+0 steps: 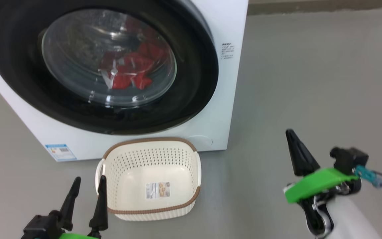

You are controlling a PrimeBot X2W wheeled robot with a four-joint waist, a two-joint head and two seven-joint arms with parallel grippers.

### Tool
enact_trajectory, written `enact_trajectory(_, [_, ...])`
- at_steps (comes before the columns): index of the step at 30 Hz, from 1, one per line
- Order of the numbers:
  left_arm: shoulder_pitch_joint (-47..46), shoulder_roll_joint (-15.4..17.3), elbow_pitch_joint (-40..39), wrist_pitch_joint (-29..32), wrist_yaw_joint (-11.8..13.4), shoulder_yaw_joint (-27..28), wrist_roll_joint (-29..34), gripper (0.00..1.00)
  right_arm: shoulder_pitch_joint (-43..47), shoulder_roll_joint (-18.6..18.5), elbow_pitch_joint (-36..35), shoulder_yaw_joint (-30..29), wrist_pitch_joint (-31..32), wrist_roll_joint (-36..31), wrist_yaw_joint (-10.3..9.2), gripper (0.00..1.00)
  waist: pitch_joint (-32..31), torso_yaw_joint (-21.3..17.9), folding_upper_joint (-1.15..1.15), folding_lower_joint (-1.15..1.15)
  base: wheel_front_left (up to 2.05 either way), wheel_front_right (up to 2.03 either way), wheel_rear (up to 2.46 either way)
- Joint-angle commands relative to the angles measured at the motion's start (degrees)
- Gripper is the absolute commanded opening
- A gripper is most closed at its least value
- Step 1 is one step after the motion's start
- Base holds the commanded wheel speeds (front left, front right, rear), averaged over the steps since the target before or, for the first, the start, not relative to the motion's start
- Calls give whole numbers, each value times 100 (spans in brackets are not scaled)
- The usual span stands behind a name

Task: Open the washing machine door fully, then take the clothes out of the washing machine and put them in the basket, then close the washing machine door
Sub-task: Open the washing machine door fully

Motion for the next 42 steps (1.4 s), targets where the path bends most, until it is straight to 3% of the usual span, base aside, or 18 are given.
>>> enact_trajectory(1, [-293, 88, -175, -70, -31, 122, 74, 100, -457, -18, 52, 199, -69, 191, -4, 0, 172, 110, 0, 0, 0, 0, 0])
enact_trajectory(9, [-502, 88, -274, -70, -37, -13, 59, 100, -1478, -18, 669, 313, -69, 1934, -4, 0, 542, 302, 0, 0, 0, 0, 0])
enact_trajectory(21, [-863, 88, -475, -70, -39, -272, 32, 100, -2841, -23, 1554, 335, 107, 3106, -4, 0, 1139, 568, 0, 0, 0, 0, 0])
enact_trajectory(35, [-1315, 88, -562, -70, -39, -549, -146, 100, -4506, -234, 2204, -106, 1772, 4805, -4, 0, 1875, 947, 0, 0, 0, 0, 0])
enact_trajectory(42, [-1481, 88, -510, -70, -39, -672, -179, 100, -5112, -335, 2549, -42, 2727, 5135, -4, 0, 2144, 1106, 0, 0, 0, 0, 0])
